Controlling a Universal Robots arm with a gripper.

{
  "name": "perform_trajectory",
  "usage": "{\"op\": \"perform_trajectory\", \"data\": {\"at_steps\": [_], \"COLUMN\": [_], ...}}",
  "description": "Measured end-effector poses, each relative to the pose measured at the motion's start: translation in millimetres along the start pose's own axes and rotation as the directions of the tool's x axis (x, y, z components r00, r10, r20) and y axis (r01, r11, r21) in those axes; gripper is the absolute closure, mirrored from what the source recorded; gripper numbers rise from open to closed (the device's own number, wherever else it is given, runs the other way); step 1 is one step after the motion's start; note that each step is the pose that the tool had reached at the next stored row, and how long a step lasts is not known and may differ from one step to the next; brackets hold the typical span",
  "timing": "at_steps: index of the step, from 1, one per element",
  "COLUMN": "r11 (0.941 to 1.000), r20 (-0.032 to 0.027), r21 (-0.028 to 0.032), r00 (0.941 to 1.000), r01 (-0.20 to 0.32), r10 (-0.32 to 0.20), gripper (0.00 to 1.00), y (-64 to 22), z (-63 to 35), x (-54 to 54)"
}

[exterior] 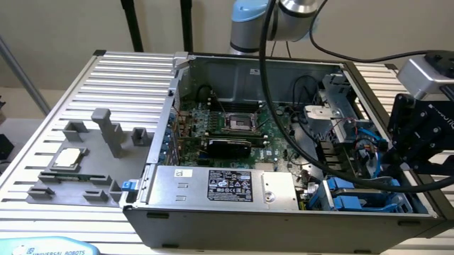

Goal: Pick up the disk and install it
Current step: 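Insert the first disk wire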

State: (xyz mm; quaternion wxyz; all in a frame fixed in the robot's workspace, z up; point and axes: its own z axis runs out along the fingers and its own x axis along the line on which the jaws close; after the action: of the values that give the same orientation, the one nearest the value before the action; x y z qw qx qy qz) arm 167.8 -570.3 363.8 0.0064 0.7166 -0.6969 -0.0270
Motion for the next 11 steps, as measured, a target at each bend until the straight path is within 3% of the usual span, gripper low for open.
{"op": "perform_trajectory", "data": {"at_steps": [8, 11], "r11": [0.9999, 0.9997], "r20": [-0.0009, -0.0013], "r21": [0.0023, 0.0018], "r00": [0.9999, 0.9997], "r01": [0.015, 0.024], "r10": [-0.015, -0.024], "gripper": [0.75, 0.61], "y": [0.8, 3.9], "z": [8.5, 8.7], "x": [-14.6, -15.1]}}
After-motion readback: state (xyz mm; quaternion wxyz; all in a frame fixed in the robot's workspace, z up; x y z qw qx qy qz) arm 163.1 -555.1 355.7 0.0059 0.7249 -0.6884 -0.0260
